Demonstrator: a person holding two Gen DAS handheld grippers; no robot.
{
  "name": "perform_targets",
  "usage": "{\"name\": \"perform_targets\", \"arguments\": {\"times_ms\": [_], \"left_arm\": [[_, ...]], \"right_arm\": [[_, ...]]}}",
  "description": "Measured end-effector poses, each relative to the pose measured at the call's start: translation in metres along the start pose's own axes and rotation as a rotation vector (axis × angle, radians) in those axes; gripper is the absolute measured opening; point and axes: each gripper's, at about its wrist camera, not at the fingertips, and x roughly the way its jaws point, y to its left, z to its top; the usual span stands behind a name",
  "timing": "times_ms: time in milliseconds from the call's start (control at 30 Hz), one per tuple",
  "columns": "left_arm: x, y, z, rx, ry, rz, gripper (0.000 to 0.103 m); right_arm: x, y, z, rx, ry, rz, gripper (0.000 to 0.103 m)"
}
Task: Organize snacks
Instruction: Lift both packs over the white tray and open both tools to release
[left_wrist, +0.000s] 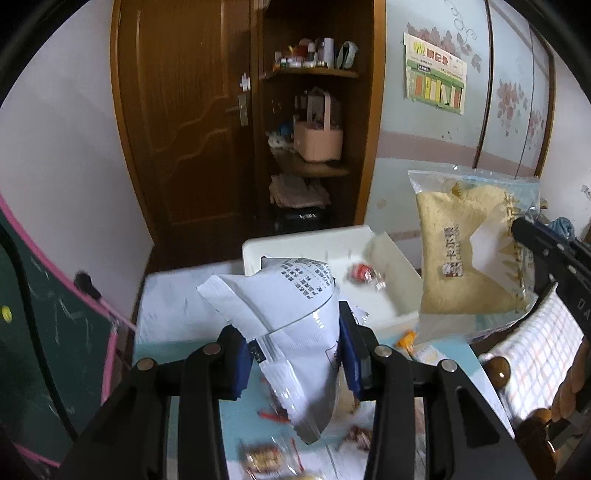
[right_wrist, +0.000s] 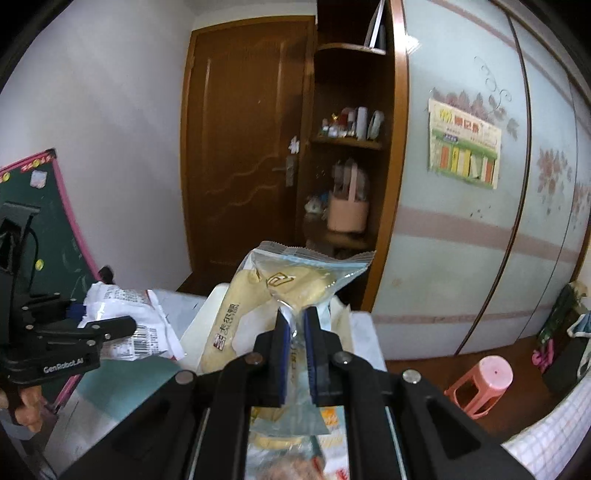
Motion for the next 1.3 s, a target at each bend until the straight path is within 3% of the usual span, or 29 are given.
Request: {"name": "perform_targets", "arguments": {"times_ms": [233, 567, 700, 900, 1300], "left_arm": [[0.02, -0.002, 0.059, 0.023, -0.022, 0.06, 0.039], [0.048, -0.013, 0.095, 0.063, -0.027, 0.132, 0.039], [0.069, -0.024, 0.095, 0.108, -0.025, 0.177, 0.04], [0.119, -0.029, 0.088, 0.135, 0.052, 0.221, 0.04], [0.196, -0.023, 0.063, 0.112, 0.176, 0.194, 0.041]], "right_arm": [[0.025, -0.01, 0.044, 0.004, -0.028, -0.063, 0.008], [0.046, -0.009, 0.083, -0.015, -0.045, -0.101, 0.008], [0.063, -0.009, 0.085, 0.002, -0.017, -0.092, 0.008], [0.106, -0.006, 0.073, 0.008, 0.073, -0.092, 0.008], [0.17, -0.006, 0.033, 0.022, 0.219, -0.044, 0.008]]}}
